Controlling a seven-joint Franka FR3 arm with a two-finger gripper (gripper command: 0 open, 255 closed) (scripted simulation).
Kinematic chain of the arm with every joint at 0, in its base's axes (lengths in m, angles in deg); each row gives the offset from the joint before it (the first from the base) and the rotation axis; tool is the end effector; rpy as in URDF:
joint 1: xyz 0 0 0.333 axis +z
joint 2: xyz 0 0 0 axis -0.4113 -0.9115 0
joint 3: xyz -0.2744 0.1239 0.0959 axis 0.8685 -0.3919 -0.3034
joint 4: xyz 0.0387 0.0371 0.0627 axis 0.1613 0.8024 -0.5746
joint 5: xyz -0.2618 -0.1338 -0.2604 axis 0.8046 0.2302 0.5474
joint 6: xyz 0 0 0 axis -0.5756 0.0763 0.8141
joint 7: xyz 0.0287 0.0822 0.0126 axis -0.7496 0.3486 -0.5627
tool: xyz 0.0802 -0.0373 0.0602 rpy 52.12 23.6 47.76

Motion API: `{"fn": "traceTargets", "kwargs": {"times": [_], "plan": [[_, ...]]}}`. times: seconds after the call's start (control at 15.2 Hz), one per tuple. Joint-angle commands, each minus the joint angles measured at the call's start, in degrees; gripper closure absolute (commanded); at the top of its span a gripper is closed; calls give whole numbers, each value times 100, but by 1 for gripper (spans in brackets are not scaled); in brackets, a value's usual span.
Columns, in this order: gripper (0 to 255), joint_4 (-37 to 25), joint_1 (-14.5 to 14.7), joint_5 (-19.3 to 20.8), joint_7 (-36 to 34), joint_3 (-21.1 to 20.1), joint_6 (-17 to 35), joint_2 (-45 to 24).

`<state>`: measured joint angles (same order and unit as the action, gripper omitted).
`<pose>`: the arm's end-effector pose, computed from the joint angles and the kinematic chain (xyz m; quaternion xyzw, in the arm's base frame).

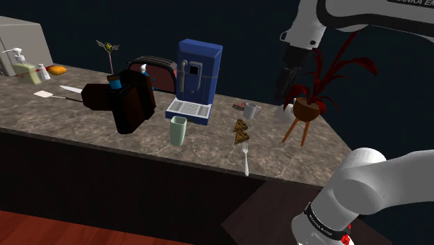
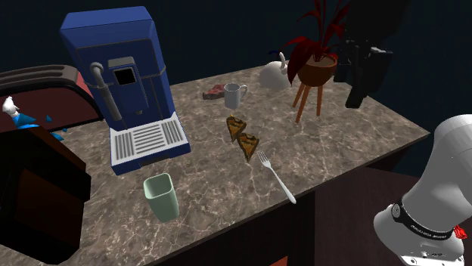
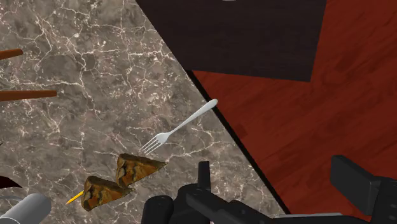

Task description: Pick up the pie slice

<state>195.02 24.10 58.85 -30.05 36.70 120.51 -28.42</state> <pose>0.3068 0.0042 0.6099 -0.9968 -0.0790 0.0052 0.0085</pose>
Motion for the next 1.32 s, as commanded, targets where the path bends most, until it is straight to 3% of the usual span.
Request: {"fn": "traceTargets", "kwargs": {"times": [0.0,0.66,1.25], "plan": [[0,0,0,0,0,0,0,0],[0,374,-50,674,1356,674,1253,-1356],[0,102,-123,1089,2434,1145,2362,-3077]]}}
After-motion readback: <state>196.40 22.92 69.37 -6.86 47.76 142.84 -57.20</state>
